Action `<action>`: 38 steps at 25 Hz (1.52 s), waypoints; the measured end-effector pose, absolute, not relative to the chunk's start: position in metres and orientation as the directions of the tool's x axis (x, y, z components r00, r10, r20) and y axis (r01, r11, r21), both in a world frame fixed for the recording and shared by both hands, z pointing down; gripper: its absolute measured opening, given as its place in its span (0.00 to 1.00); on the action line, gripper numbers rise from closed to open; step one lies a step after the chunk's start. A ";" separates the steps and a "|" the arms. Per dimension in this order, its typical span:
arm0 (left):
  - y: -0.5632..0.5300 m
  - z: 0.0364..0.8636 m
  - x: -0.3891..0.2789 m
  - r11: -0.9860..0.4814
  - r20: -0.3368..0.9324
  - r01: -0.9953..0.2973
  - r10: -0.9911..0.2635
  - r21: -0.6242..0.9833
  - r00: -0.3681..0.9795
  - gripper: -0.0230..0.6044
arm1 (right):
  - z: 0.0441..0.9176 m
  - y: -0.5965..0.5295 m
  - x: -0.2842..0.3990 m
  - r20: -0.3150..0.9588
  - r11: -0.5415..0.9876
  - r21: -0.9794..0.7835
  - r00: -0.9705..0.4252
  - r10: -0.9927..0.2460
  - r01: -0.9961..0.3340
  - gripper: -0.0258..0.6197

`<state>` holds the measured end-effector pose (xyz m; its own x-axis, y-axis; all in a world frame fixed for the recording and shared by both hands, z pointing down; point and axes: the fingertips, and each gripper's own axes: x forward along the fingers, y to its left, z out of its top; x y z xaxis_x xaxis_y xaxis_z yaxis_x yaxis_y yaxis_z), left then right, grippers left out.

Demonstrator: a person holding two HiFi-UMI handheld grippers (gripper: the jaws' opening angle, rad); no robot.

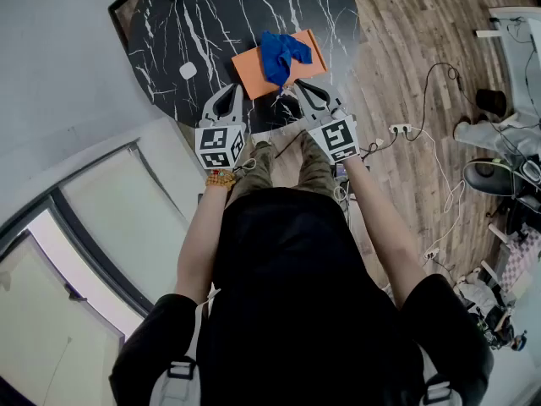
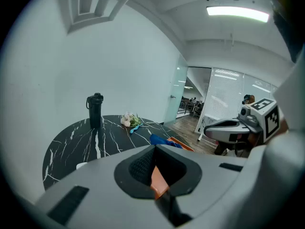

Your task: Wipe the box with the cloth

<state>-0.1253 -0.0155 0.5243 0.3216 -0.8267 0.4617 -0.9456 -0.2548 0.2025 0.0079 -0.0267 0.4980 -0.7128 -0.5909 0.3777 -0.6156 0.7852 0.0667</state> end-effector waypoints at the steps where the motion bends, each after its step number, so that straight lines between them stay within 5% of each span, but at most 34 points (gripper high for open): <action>1: -0.015 0.526 -0.125 -0.256 0.466 -0.944 -0.823 0.208 0.326 0.04 | 0.500 -0.027 0.010 0.371 0.784 0.071 -0.713 -0.595 -0.617 0.04; 10: -0.008 0.550 -0.124 -0.269 0.515 -0.930 -0.776 0.250 0.363 0.12 | 0.512 -0.042 0.007 0.371 0.766 0.058 -0.698 -0.612 -0.641 0.05; 13: -0.010 0.568 -0.123 -0.258 0.546 -0.918 -0.743 0.300 0.387 0.21 | 0.537 -0.058 -0.008 0.448 0.796 0.053 -0.698 -0.558 -0.603 0.27; 17: -0.023 0.607 -0.127 -0.167 0.603 -0.897 -0.688 0.410 0.404 0.33 | 0.596 -0.105 -0.031 0.607 0.802 0.029 -0.627 -0.489 -0.597 0.36; 21: -0.037 0.643 -0.135 -0.091 0.652 -0.871 -0.626 0.483 0.427 0.33 | 0.635 -0.130 -0.050 0.693 0.765 -0.020 -0.561 -0.454 -0.644 0.33; 24: -0.042 0.655 -0.127 -0.128 0.662 -0.850 -0.572 0.510 0.484 0.34 | 0.635 -0.113 -0.083 0.690 0.783 -0.060 -0.593 -0.416 -0.620 0.13; 28: -0.045 0.659 -0.122 -0.163 0.676 -0.845 -0.532 0.509 0.510 0.32 | 0.634 -0.096 -0.100 0.733 0.865 0.061 -0.565 -0.377 -0.498 0.11; 33: -0.043 0.663 -0.119 -0.087 0.657 -0.809 -0.536 0.581 0.529 0.31 | 0.644 -0.147 0.032 0.763 0.648 0.061 -0.383 -0.521 -0.759 0.10; 38: -0.043 0.663 -0.120 -0.069 0.658 -0.818 -0.558 0.570 0.505 0.31 | 0.640 -0.104 -0.008 0.743 0.708 0.049 -0.448 -0.497 -0.705 0.08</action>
<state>-0.1195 -0.0433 0.6629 0.5054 -0.5584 0.6578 -0.8185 -0.0689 0.5704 -0.0080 -0.1036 0.6404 -0.4484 -0.4975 0.7426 -0.7046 0.7080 0.0489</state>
